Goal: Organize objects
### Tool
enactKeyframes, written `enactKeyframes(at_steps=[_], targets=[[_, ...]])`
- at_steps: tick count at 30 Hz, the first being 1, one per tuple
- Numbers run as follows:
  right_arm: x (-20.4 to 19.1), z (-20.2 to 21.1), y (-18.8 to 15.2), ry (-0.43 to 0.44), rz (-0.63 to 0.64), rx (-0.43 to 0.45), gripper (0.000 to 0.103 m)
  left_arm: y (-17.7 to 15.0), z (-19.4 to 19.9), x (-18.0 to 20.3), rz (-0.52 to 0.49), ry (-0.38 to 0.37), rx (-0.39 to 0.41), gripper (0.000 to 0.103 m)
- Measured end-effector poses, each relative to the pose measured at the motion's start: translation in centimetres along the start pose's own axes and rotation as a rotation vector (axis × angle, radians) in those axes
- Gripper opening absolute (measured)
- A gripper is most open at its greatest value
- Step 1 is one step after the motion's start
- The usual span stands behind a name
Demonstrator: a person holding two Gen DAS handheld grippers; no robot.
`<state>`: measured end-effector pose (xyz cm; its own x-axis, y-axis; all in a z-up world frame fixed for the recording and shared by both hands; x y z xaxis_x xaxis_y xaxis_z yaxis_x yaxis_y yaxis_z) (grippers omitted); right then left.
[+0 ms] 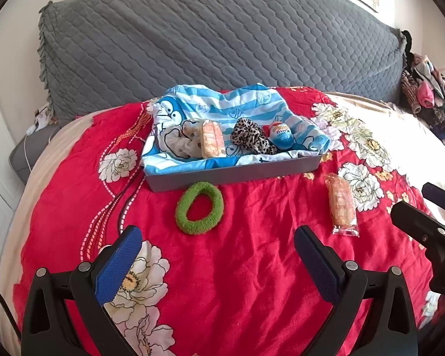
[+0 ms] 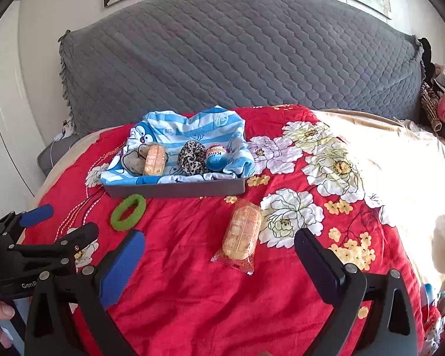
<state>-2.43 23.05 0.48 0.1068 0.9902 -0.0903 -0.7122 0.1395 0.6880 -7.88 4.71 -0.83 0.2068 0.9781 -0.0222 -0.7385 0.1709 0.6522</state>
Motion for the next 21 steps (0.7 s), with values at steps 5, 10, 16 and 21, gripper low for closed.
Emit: enactKeyframes(at_steps=[5,10,16,21], targets=[[0.1,-0.6,-0.2,0.000,-0.003,-0.013,0.101,-0.1,-0.5,-0.2,0.008,-0.002,-0.005,0.102],[0.1,-1.0,-0.3,0.007,-0.007,-0.018,0.101,-0.1,-1.0,-0.2,0.016,0.001,-0.003,0.102],[0.0,-1.9,-0.5,0.007,-0.004,-0.036,0.101,-0.3,-2.0,-0.2,0.025,0.000,-0.015,0.102],[-0.1,-2.7,-0.7,0.006,0.004,-0.054,0.101,-0.5,-3.1,-0.4,0.037,0.004,-0.031,0.102]])
Point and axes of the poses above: each gripper's, at about its wrist camera, not at the fingertips, and z roughly against the way its jaws point, x to its right, y to its top, the point moved 6 cm from there along -z, roughly the way its jaws point, and after that the axes turned 5 degrees about -x, right-handed, at the moved point
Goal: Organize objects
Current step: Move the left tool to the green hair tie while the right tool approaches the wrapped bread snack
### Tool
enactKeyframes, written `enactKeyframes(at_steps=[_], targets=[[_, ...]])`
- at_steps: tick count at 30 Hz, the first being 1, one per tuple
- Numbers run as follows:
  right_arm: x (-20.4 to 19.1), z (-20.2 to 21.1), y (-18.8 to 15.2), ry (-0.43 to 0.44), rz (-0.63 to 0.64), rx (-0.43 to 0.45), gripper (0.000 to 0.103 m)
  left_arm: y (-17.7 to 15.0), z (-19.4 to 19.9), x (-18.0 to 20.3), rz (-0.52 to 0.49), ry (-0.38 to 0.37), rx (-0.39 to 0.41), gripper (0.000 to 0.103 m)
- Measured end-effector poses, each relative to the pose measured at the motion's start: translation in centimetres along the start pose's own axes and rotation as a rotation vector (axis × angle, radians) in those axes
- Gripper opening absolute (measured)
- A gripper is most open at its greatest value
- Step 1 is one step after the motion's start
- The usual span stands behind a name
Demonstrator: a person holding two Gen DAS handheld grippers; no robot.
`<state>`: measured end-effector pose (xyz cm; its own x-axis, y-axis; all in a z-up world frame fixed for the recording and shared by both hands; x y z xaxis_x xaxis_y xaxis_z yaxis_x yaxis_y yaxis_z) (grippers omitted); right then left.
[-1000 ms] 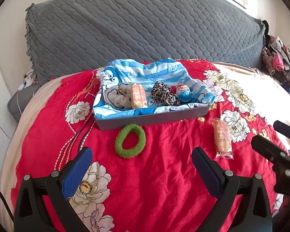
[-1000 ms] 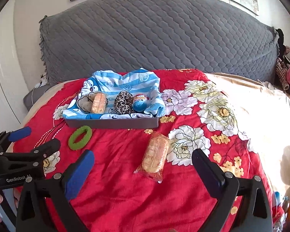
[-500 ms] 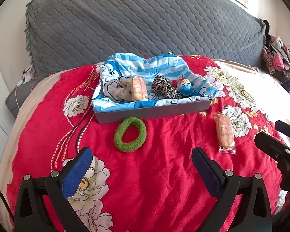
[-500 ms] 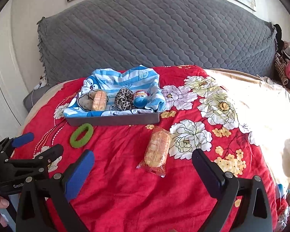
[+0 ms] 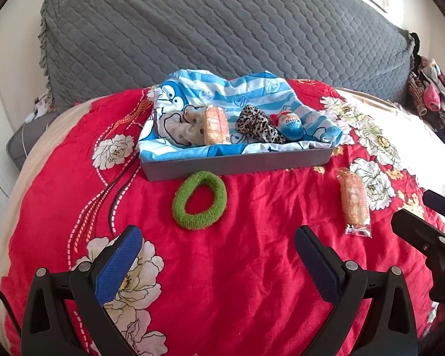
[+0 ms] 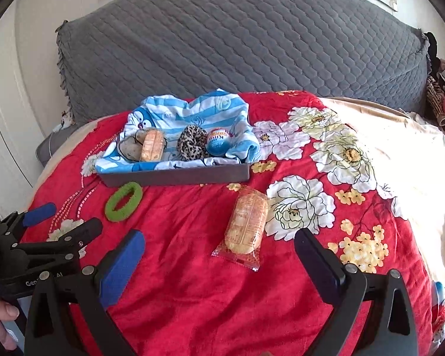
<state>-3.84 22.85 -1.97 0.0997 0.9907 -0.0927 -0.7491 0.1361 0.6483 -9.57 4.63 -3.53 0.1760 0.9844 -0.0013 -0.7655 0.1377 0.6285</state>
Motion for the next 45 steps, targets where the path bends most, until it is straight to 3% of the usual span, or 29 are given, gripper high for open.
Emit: enactKeyframes(at_steps=[45], targets=[[1.9,-3.8,0.7,-0.058,-0.054,-0.042,0.102,0.8,-4.4,0.0,0.035,-0.037,-0.035,0.102]])
Point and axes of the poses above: each gripper's, at about its wrist camera, not at the fingertips, and z roughly against the way its jaws point, x to its right, y to its top, the point moved 6 cm from there along -z, roughly the way its jaws point, and after that the axes turned 5 degrees about -x, right-handed, at the moved point
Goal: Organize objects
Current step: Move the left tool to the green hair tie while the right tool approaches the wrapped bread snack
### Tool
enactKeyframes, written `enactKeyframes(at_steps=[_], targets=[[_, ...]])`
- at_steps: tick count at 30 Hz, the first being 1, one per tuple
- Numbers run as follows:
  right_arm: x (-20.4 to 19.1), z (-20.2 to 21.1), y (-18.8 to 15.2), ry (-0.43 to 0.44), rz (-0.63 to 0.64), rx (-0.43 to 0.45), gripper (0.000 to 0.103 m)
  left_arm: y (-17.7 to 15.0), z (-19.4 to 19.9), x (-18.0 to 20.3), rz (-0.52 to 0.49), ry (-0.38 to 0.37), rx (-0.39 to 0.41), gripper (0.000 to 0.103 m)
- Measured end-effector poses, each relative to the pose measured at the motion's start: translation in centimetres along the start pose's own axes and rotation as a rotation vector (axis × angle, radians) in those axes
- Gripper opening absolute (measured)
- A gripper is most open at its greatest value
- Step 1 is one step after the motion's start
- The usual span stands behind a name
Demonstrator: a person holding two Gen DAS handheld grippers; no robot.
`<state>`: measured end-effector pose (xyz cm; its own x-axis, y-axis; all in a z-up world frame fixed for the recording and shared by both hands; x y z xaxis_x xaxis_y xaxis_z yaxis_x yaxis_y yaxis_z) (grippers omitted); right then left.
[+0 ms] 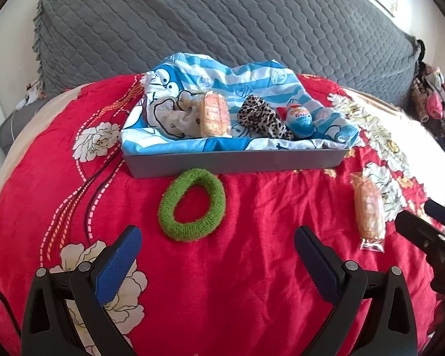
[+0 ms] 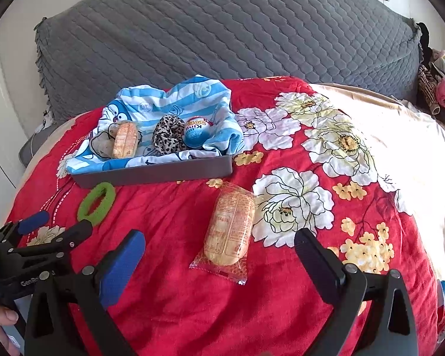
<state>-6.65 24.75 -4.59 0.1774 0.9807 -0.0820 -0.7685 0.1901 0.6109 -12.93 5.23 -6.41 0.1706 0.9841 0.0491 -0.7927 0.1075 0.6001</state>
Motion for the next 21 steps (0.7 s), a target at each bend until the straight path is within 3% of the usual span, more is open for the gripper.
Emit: enactKeyframes(at_steps=[21], targets=[[0.3,-1.8,0.3,-0.011,-0.014,-0.023,0.102,0.4,-1.7,-0.2,0.005,-0.004,-0.012,0.102]])
Point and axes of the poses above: each gripper's, at about its wrist camera, not at the fingertips, and z roughly against the way its jaws point, x to its right, y to its top, the point moved 6 cm from there along -z, roughly the way its jaws point, and after that the axes turned 5 degrees about -x, right-handed, at the moved point
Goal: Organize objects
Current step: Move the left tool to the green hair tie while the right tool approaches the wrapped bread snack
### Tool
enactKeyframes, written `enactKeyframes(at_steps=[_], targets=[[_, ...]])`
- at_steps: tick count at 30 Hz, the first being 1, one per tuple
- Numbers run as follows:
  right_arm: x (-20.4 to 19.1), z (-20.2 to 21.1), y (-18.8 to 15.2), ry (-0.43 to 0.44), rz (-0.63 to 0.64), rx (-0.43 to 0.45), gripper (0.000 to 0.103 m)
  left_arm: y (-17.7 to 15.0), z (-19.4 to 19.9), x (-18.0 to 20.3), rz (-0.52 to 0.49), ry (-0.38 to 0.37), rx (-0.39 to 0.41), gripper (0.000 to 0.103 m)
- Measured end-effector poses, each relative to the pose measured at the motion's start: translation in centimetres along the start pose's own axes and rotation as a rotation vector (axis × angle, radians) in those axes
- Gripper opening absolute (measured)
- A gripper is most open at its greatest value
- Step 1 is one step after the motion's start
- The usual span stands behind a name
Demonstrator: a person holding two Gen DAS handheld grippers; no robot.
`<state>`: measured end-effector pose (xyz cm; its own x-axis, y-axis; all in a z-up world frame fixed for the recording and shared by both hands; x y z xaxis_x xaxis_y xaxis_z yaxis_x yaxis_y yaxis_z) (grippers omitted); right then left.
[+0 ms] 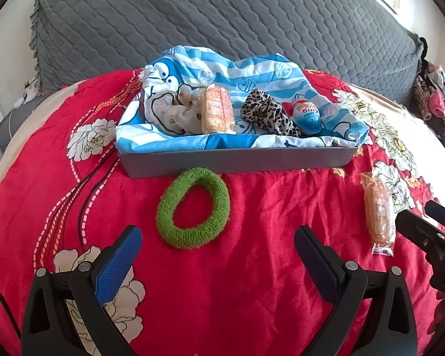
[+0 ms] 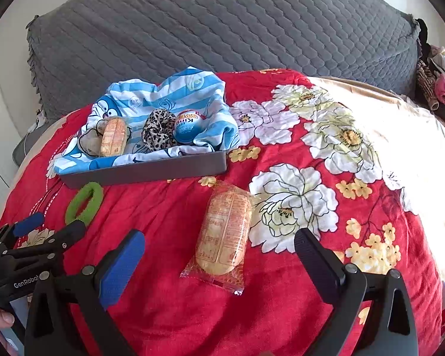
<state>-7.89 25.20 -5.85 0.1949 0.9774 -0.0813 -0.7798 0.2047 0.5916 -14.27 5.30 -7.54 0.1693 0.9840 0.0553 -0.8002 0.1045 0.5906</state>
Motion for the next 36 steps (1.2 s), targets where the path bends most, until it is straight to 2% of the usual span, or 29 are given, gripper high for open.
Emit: enactKeyframes(at_steps=[23,36], targets=[[0.5,-1.6,0.3,0.003,-0.033,-0.019,0.102,0.8,-2.0,0.1,0.021,-0.004,-0.017,0.102],[0.6,-2.5,0.6,-0.024,-0.025,-0.025,0.102,1.2,-3.0,-0.1,0.025,-0.003,-0.023,0.102]])
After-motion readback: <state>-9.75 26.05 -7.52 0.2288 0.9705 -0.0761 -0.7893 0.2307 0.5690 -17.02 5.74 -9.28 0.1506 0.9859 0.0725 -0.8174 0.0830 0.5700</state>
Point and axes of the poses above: each gripper's, at about its wrist camera, not at the fingertips, and z roughly against the way its jaws point, x to its right, y to its top, the point moved 6 cm from there along -z, roughly the way its jaws point, and after that the axes turned 5 degrees about -x, right-handed, at the moved point
